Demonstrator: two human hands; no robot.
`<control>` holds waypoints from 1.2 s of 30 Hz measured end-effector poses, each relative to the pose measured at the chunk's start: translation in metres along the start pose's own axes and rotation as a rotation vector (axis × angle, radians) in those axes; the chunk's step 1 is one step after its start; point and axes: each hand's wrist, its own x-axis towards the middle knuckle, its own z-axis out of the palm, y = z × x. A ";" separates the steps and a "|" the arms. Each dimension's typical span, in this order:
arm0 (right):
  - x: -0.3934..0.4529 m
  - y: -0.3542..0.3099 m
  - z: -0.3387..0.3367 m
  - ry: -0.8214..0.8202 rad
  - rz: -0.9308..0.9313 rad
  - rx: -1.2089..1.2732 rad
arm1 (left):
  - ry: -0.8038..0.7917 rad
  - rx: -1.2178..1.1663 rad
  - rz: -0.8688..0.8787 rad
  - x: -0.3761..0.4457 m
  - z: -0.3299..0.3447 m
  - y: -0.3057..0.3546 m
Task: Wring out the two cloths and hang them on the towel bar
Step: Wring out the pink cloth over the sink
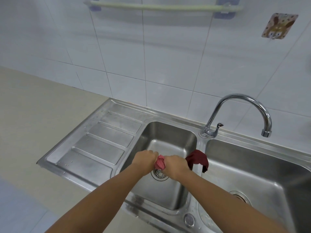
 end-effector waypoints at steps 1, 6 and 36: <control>-0.002 -0.002 -0.003 0.007 -0.034 -0.071 | -0.020 0.035 0.010 -0.002 -0.001 0.001; -0.011 -0.010 -0.018 -0.012 -0.131 -0.246 | -0.093 0.120 0.028 -0.008 -0.005 0.009; -0.006 0.017 -0.029 -0.036 0.117 0.891 | 0.122 -0.776 -0.269 -0.027 -0.002 -0.019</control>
